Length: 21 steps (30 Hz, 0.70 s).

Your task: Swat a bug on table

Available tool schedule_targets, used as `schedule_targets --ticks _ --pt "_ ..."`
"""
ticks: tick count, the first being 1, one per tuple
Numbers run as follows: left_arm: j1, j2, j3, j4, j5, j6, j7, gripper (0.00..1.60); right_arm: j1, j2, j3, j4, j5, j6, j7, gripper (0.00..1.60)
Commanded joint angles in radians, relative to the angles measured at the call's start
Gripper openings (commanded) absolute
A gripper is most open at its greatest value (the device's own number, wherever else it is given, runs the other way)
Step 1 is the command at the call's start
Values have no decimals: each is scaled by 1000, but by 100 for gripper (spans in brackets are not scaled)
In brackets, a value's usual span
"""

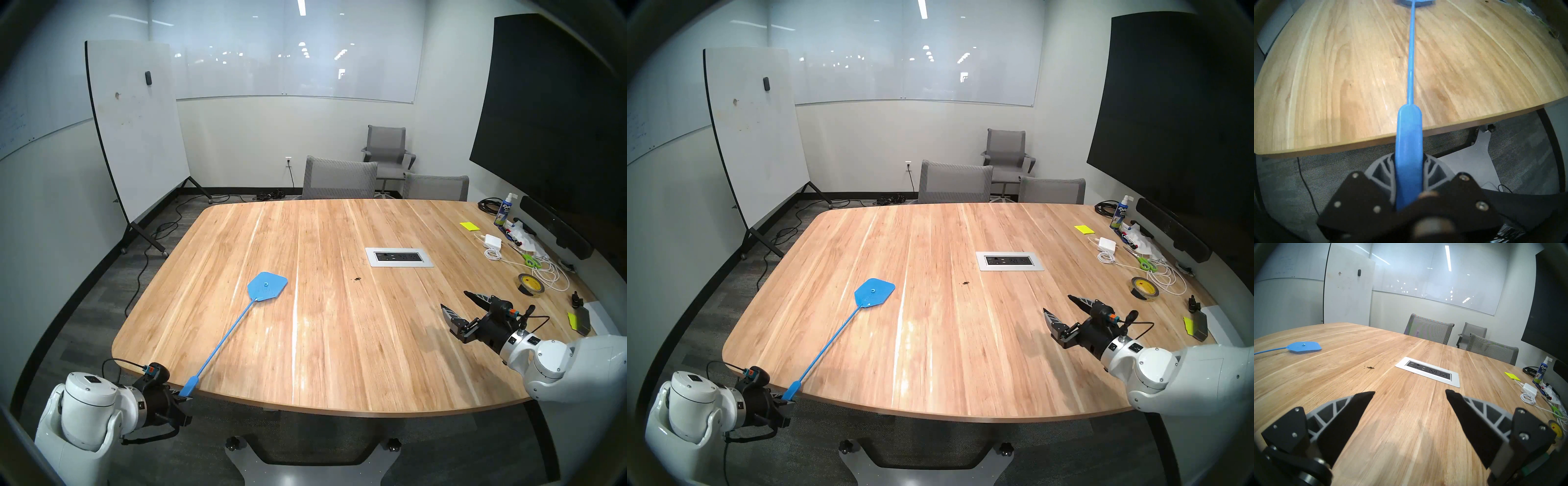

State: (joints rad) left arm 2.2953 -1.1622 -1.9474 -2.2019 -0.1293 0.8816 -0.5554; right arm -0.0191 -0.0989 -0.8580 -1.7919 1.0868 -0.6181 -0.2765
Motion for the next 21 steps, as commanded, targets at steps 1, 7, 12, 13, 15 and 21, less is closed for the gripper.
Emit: schedule_targets --ticks 1,7,12,13,15,21 --pt "-34 -5 -13 -56 -10 -7 3 0 9 -1 7 3 -1 -2 0 160" --pt "-86 33 31 -84 12 14 12 0 9 -1 7 3 -1 -2 0 160" --pt "-135 62 59 -89 19 36 14 0 8 -1 7 2 -1 -2 0 160" --pt "-151 69 68 -90 23 44 15 0 8 -1 7 2 -1 -2 0 160" --pt "-186 95 91 -99 15 66 11 0 8 -1 7 2 -1 -2 0 160" --pt "-259 112 136 -109 8 78 8 0 8 -1 8 2 -1 -2 -1 160"
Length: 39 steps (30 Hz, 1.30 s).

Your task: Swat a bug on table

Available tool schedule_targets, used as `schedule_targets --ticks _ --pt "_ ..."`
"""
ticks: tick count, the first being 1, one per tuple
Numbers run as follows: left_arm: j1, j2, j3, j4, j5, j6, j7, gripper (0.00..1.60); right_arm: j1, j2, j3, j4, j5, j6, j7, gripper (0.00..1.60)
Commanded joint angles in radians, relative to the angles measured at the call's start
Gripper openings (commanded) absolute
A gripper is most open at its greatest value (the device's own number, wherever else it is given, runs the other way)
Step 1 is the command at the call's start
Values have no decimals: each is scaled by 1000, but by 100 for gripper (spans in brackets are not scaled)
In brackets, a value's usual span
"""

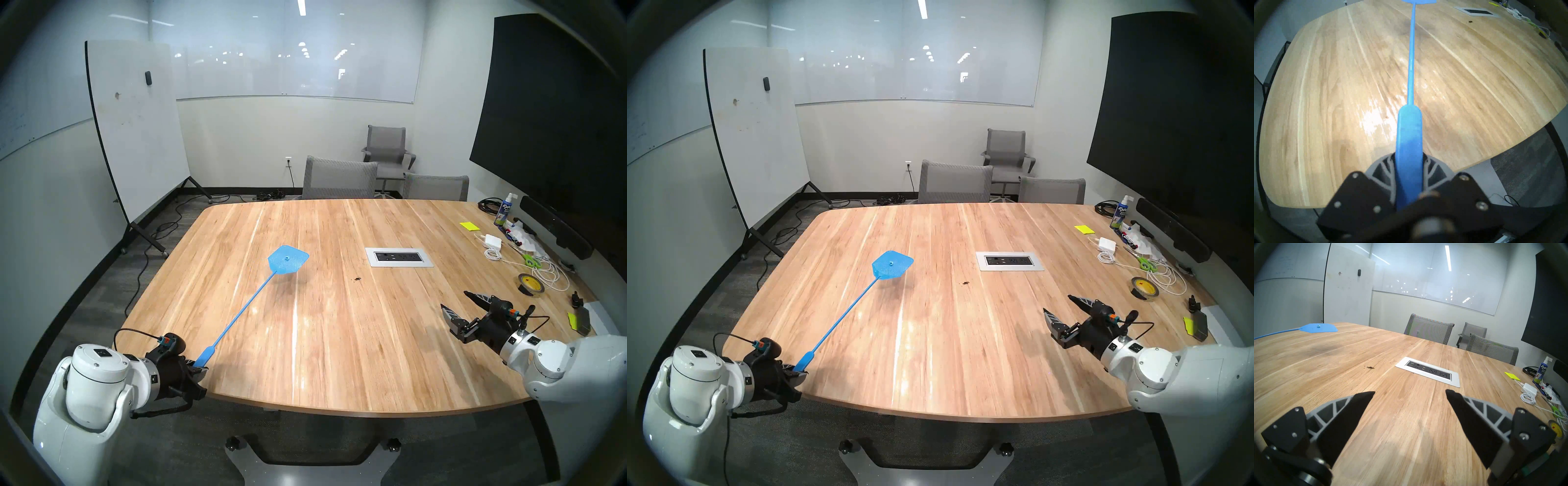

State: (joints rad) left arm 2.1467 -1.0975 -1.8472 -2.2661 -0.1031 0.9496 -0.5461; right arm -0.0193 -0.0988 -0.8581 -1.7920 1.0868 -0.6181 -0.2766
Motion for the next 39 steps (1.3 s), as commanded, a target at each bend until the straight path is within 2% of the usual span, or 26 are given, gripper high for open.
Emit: schedule_targets --ticks 1,13,15,16,18,29,39 --pt "-109 49 37 -50 -27 10 1 0 8 -1 8 2 -1 -2 -1 160" --pt "-251 60 189 -6 -36 10 61 0 8 -1 8 2 -1 -2 -1 160" --pt "-288 51 219 10 -36 10 69 0 8 -1 8 2 -1 -2 -1 160" --pt "-272 47 218 3 -40 10 75 0 8 -1 8 2 -1 -2 -1 160" --pt "-313 37 251 20 -38 10 86 0 8 -1 8 2 -1 -2 -1 160" --pt "-422 -14 342 75 -30 10 124 0 8 -1 8 2 -1 -2 -1 160" --pt "-537 -50 426 159 -17 10 127 0 8 -1 8 2 -1 -2 -1 160"
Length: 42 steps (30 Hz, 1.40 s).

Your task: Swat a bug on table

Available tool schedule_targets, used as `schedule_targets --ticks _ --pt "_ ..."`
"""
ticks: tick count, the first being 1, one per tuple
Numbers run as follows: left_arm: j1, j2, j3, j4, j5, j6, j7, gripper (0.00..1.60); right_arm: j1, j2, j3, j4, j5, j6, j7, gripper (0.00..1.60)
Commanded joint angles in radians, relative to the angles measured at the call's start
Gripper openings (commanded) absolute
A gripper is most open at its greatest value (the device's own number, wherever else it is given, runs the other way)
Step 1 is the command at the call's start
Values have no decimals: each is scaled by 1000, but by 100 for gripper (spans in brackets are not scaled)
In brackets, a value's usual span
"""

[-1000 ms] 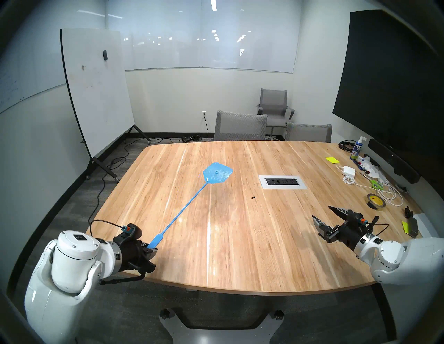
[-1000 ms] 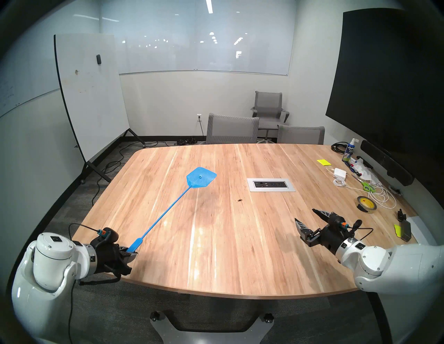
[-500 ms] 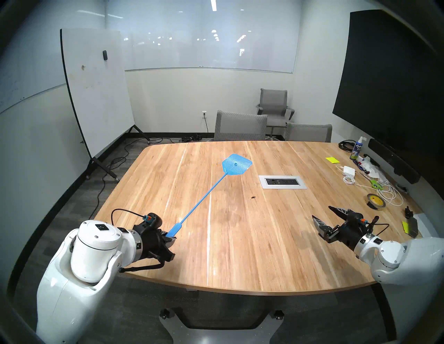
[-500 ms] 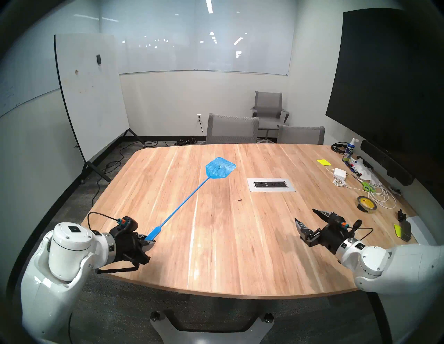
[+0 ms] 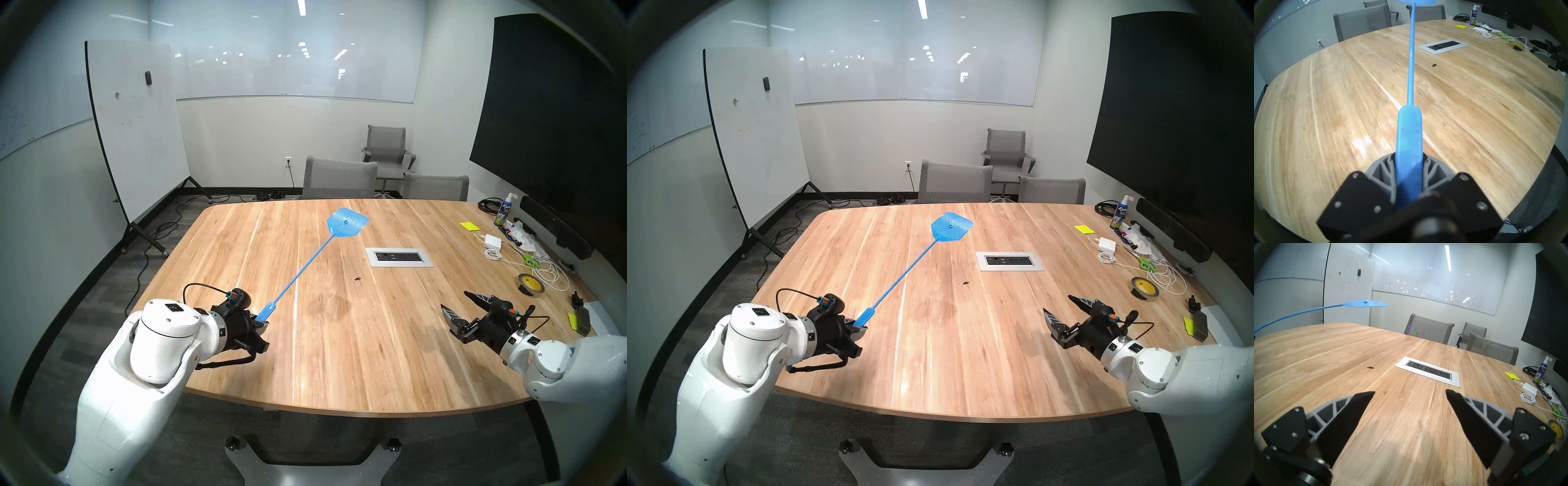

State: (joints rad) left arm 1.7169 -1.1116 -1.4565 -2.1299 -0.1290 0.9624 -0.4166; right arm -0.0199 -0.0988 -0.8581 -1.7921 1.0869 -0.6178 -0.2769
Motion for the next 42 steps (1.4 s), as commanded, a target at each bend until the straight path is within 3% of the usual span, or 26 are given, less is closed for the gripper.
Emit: schedule_targets --ticks 1,20,27,42 --pt "-109 -39 40 29 14 -2 2 0 8 -1 8 2 -1 -2 -1 160" --pt "-307 -86 184 227 61 -2 -45 0 8 -1 8 2 -1 -2 -1 160" --pt "-387 -71 235 288 75 -2 -83 0 8 -1 8 2 -1 -2 -1 160" --pt "-474 -43 294 359 89 -2 -163 0 8 -1 8 2 -1 -2 -1 160"
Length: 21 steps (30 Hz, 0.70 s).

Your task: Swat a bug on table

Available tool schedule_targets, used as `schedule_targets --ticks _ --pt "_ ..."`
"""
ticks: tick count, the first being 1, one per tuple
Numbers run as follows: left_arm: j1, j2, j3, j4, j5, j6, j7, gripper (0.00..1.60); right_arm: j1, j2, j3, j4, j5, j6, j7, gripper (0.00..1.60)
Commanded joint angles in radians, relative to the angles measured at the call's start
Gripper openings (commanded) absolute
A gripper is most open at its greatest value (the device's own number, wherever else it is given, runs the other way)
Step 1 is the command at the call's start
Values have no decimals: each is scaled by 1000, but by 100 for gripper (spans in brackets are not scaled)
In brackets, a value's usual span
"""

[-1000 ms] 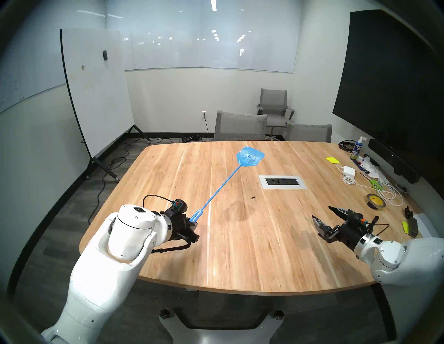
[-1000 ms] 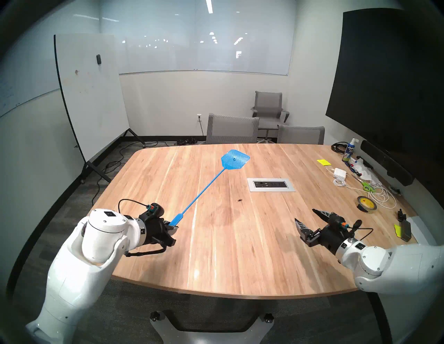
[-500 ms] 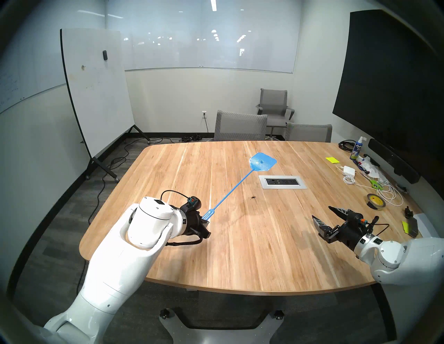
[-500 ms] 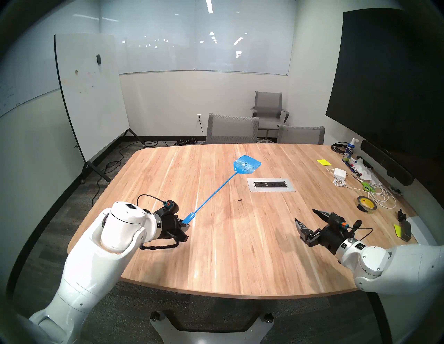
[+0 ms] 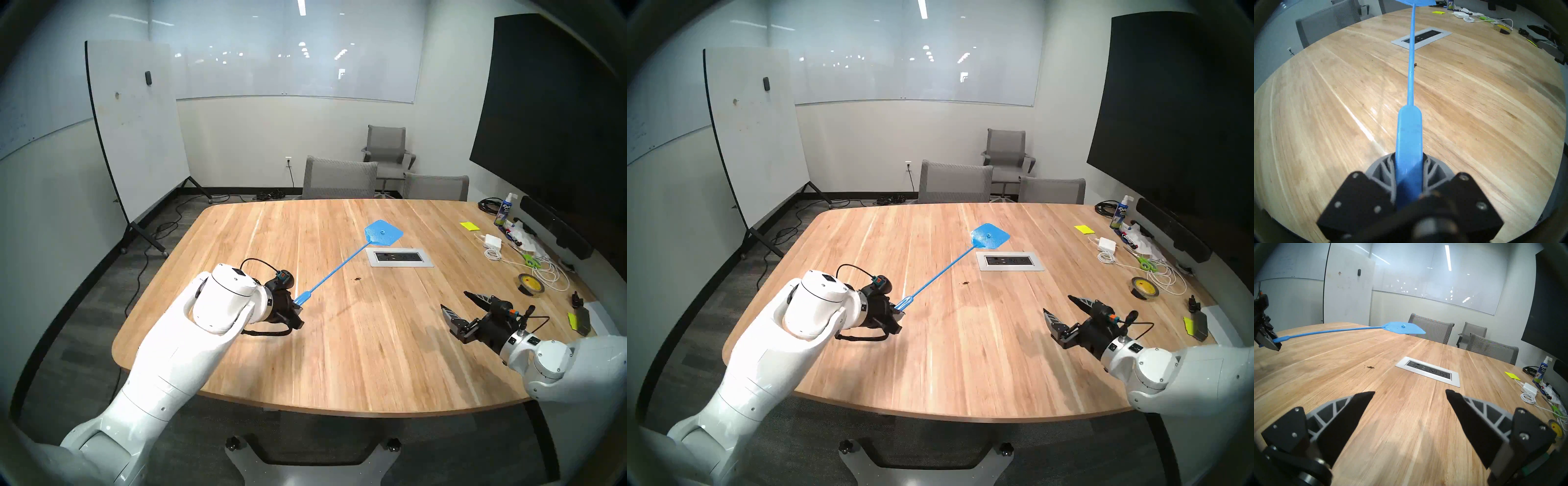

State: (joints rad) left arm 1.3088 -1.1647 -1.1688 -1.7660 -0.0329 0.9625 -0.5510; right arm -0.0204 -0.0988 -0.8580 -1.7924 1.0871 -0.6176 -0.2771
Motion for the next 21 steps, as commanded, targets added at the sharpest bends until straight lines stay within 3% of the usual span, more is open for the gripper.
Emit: schedule_targets --ticks 1,21 --pt "-70 12 11 -1 -7 -3 -35 0 9 -1 8 2 -1 -2 -1 160" --pt "-141 99 57 29 -16 -3 -128 0 8 -1 8 2 -1 -2 -1 160"
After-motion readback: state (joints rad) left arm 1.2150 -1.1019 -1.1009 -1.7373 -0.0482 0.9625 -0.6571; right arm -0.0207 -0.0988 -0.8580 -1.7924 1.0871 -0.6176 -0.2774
